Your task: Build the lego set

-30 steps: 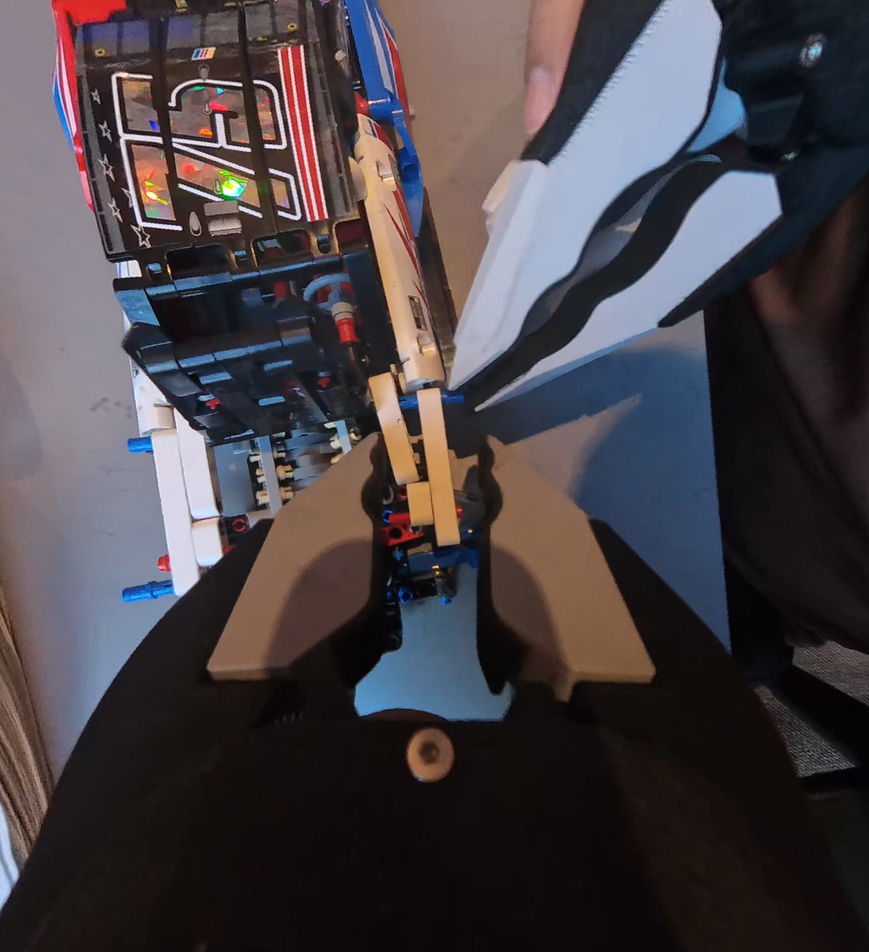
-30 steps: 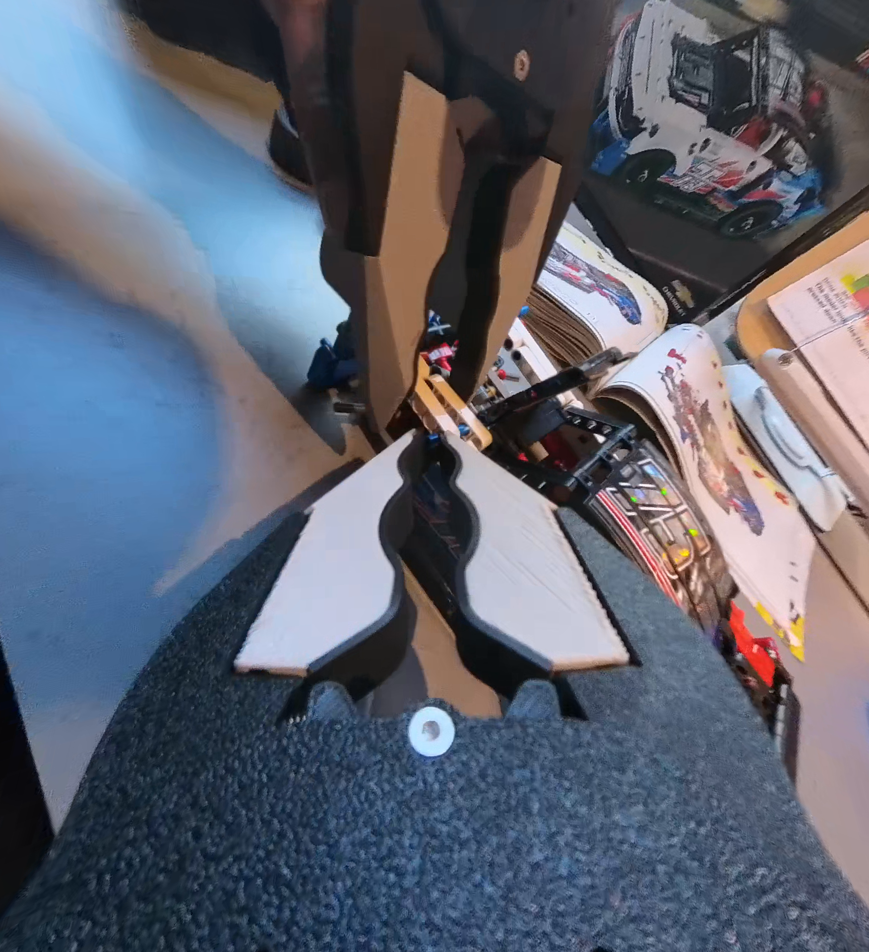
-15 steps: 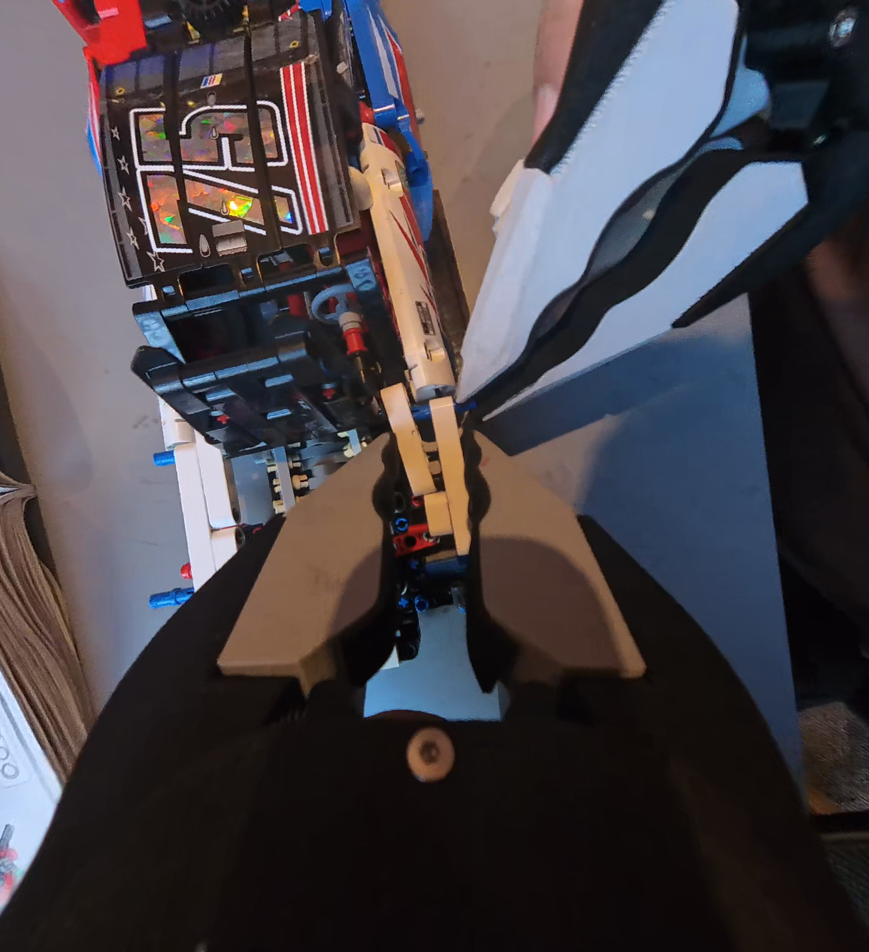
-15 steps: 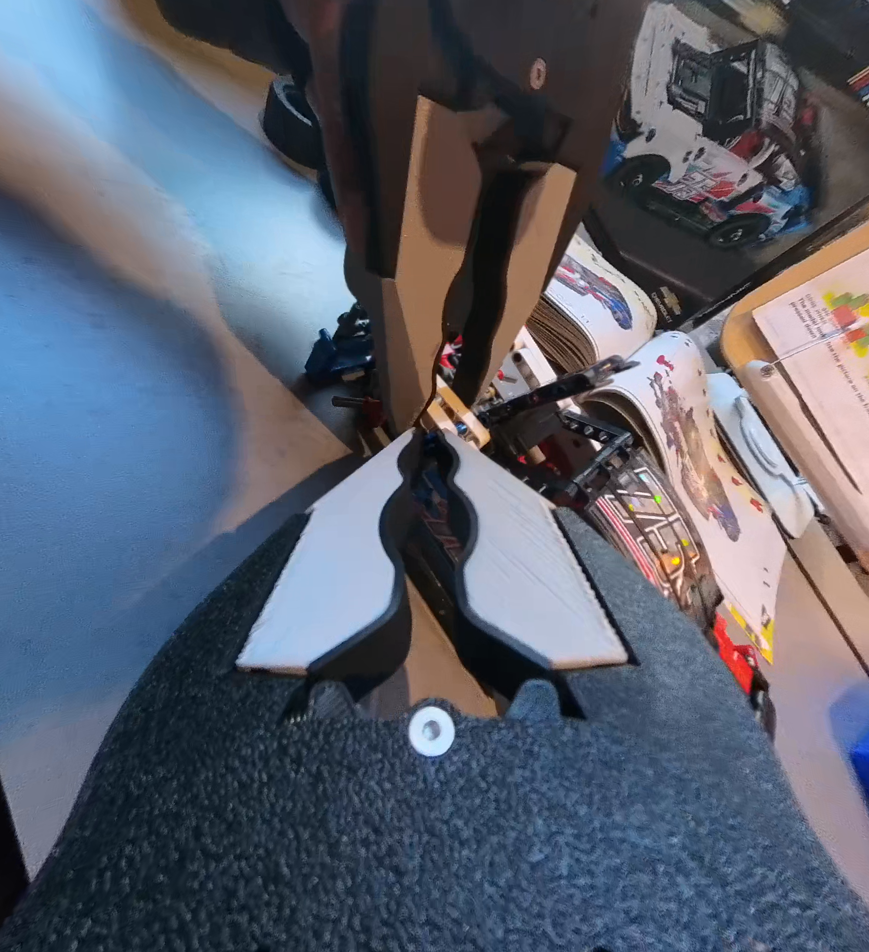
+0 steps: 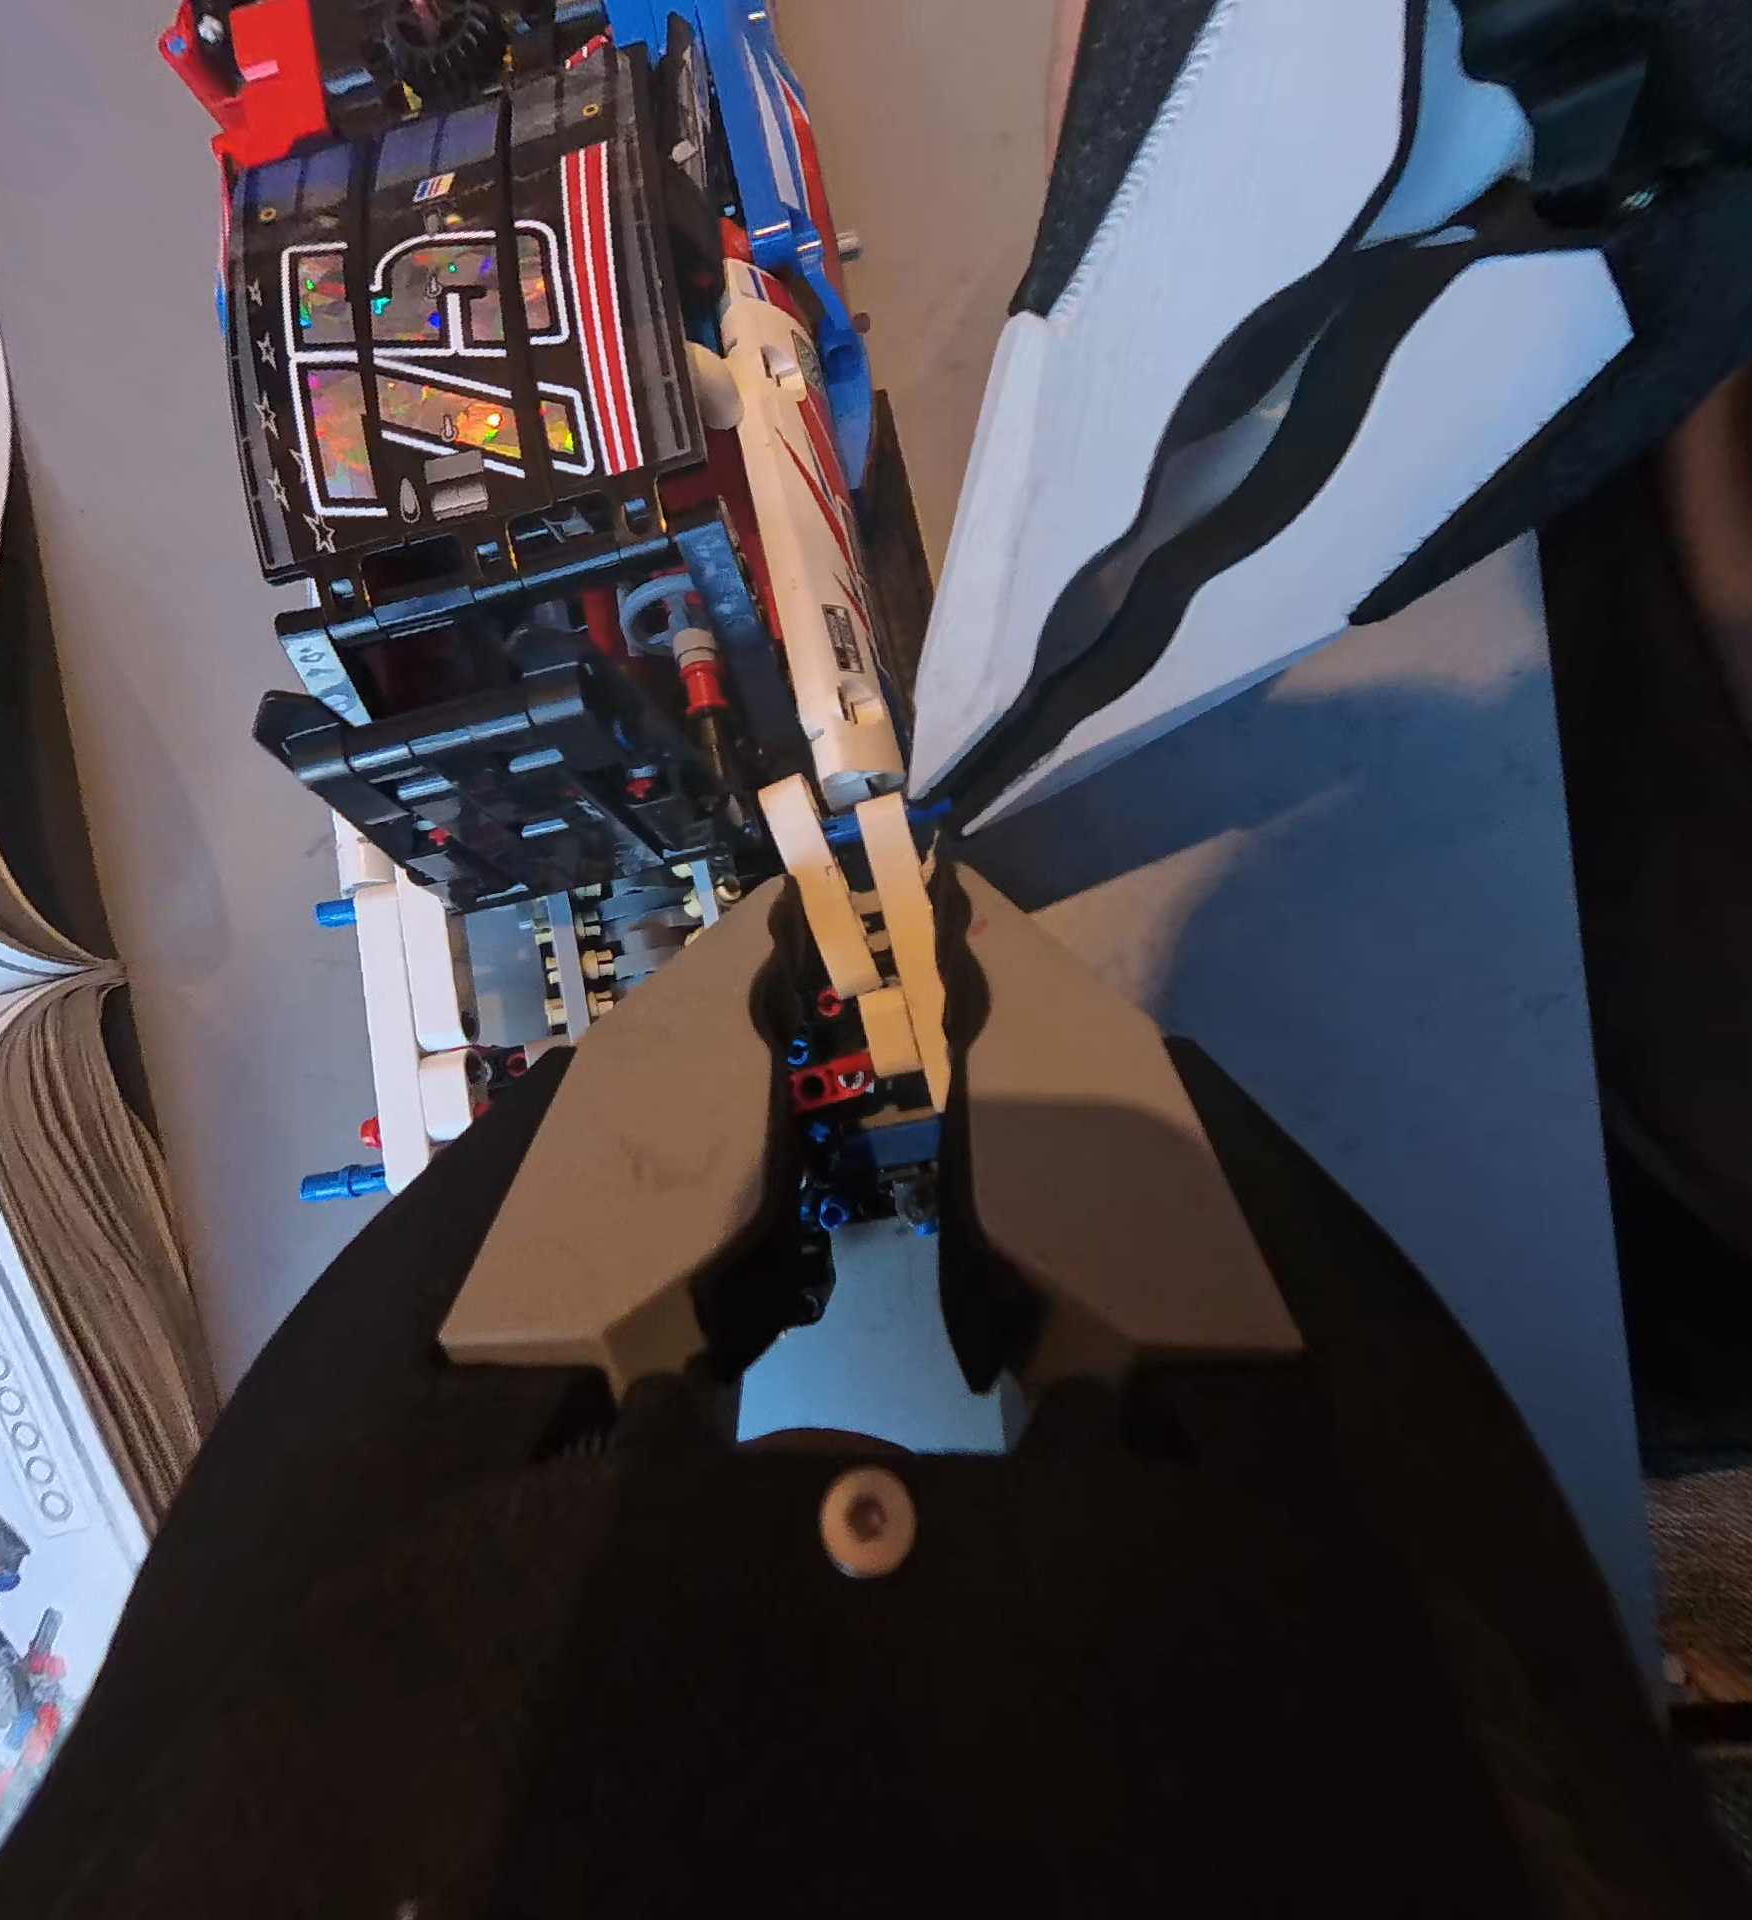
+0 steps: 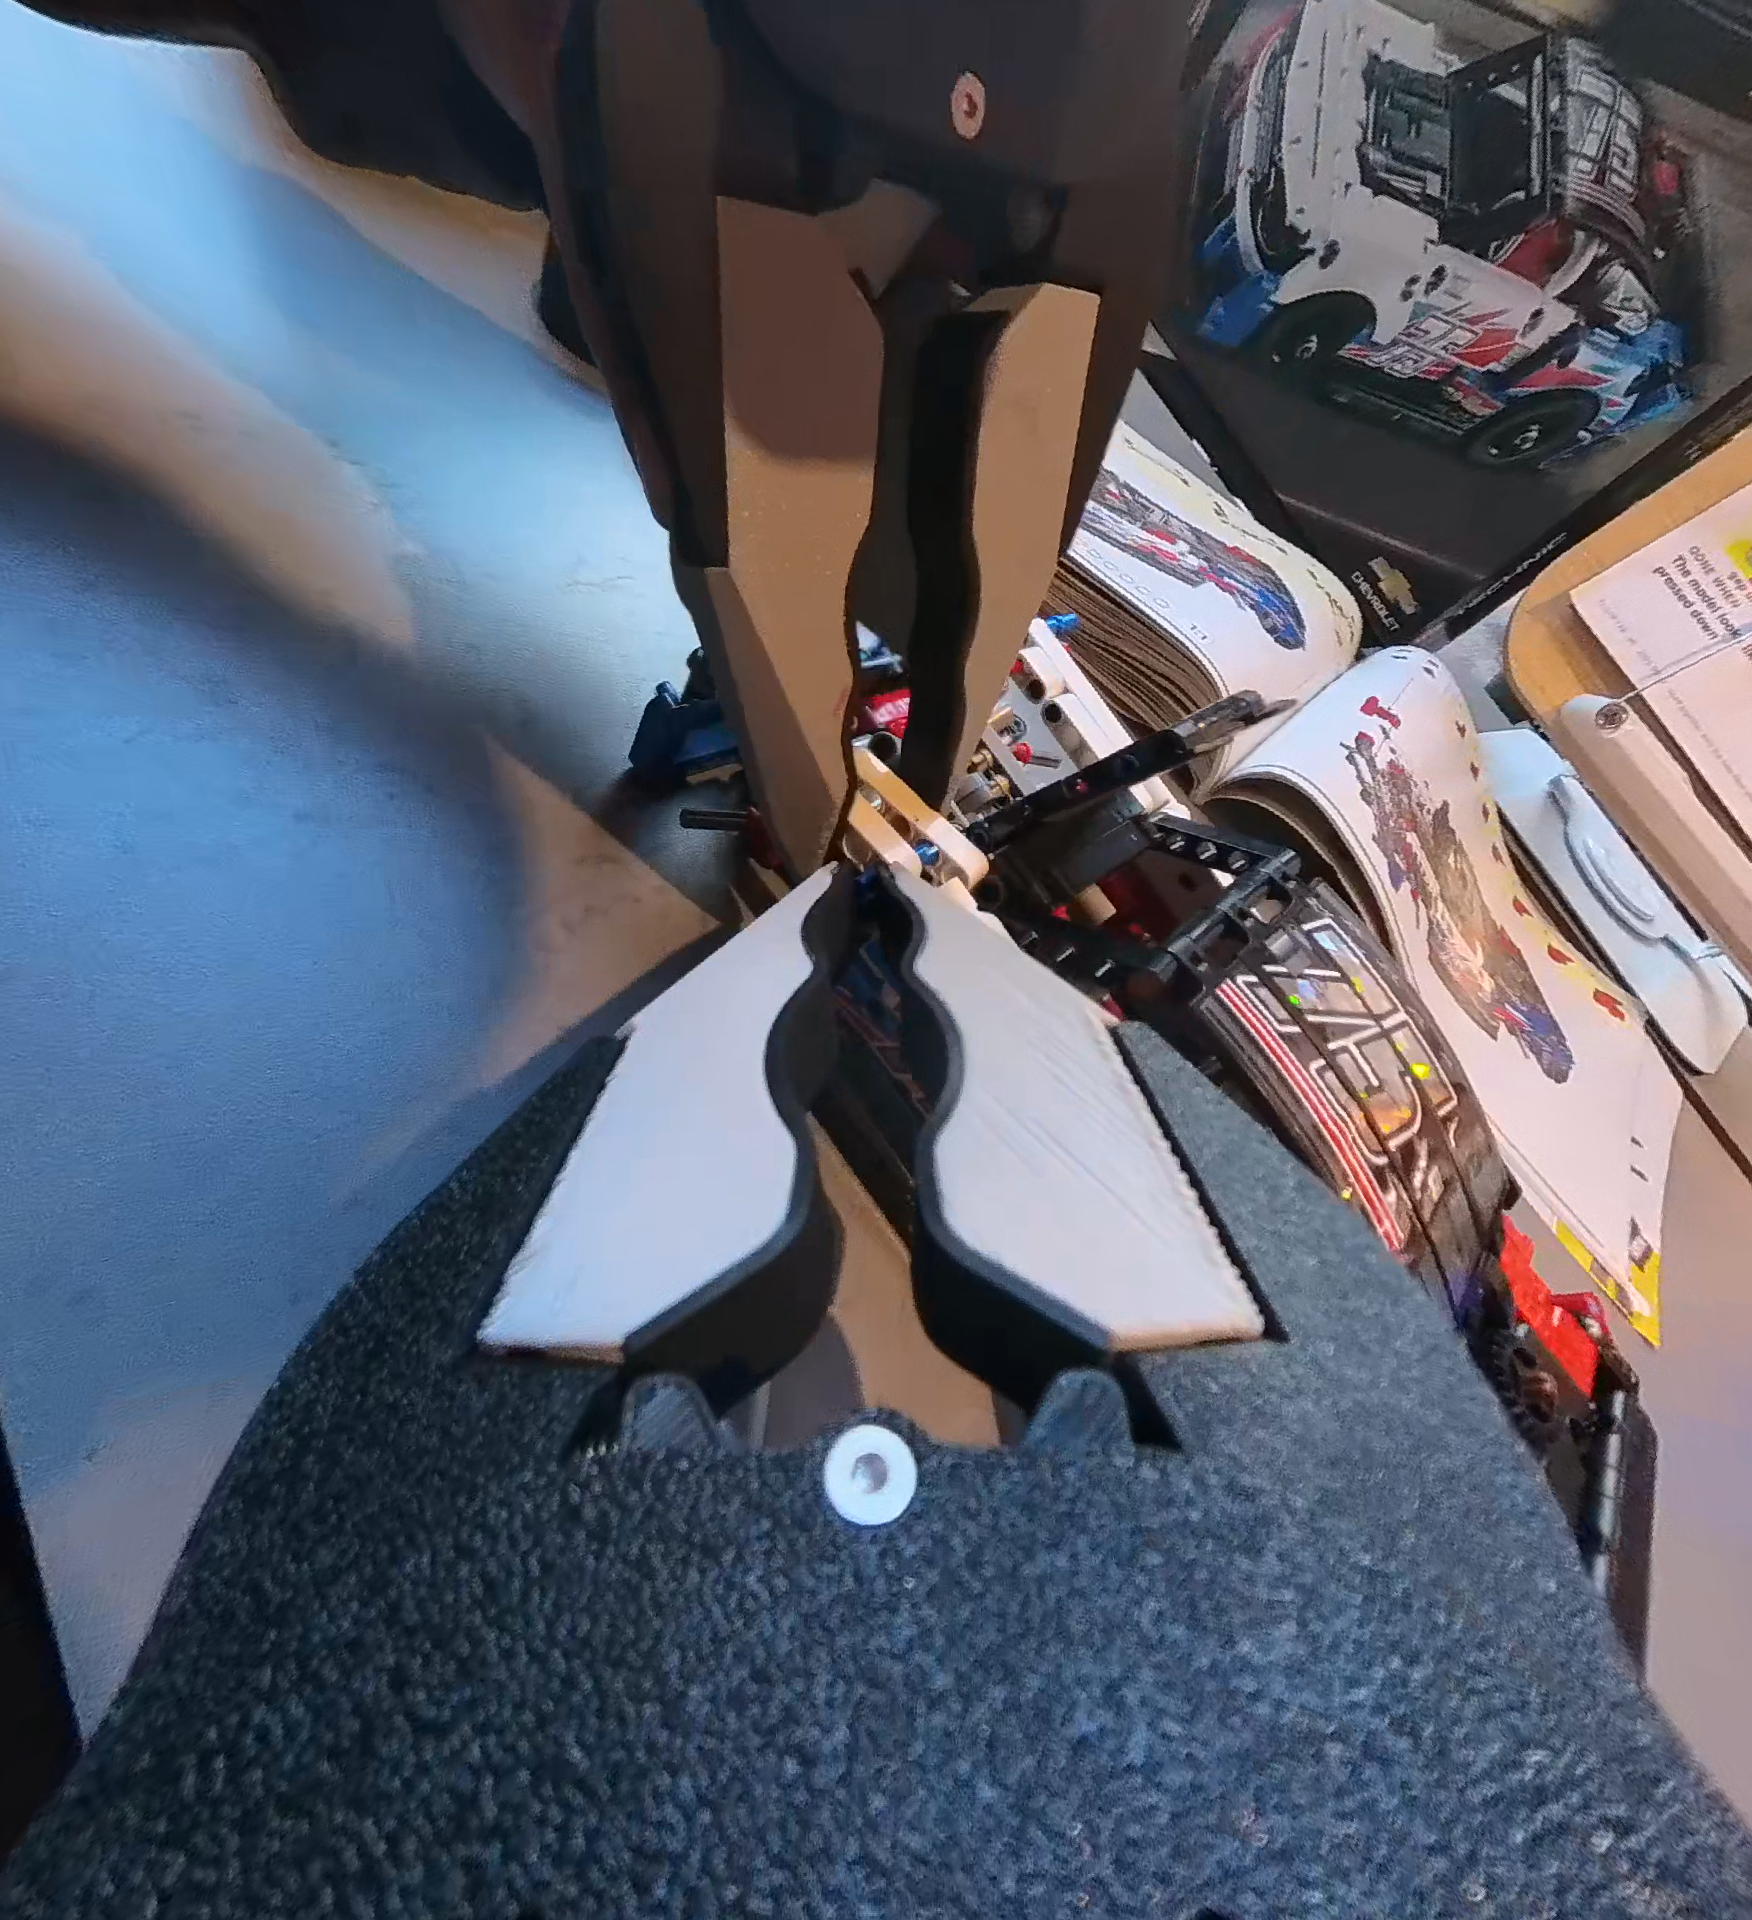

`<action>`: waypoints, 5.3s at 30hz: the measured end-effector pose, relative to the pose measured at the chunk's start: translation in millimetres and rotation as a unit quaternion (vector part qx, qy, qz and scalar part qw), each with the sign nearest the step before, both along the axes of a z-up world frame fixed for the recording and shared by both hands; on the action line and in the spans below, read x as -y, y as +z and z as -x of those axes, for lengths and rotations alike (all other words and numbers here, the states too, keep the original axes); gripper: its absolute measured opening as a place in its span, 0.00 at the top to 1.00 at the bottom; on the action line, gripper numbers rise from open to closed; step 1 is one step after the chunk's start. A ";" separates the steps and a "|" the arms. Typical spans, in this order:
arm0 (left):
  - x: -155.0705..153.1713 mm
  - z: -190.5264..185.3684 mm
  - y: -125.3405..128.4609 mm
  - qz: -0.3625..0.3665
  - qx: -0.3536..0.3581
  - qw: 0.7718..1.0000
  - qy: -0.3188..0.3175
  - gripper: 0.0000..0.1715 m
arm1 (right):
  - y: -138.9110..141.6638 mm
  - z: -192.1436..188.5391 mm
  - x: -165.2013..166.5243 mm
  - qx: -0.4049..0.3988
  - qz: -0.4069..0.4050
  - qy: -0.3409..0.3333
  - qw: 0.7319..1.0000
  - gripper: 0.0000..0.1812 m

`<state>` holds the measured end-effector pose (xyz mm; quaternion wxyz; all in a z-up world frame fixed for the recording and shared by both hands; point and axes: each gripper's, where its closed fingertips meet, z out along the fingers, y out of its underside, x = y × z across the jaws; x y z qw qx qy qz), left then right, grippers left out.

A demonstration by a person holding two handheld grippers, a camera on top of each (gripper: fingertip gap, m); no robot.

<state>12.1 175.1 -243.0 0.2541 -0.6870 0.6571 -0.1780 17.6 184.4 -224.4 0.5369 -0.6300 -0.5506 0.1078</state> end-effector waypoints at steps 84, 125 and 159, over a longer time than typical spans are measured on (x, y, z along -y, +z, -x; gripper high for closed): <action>41.3 -32.1 -11.4 0.180 0.176 0.952 0.176 0.59 | 45.3 -194.8 -107.4 -0.195 0.096 -0.159 0.963 0.79; -51.0 7.2 25.8 -0.017 0.267 0.940 0.213 0.76 | 16.2 -110.6 -24.2 0.044 -0.108 -0.078 0.990 0.68; -39.8 -3.3 46.5 -0.112 0.303 0.928 0.187 0.75 | 57.1 -250.7 -107.4 -0.250 -0.010 -0.250 0.936 0.88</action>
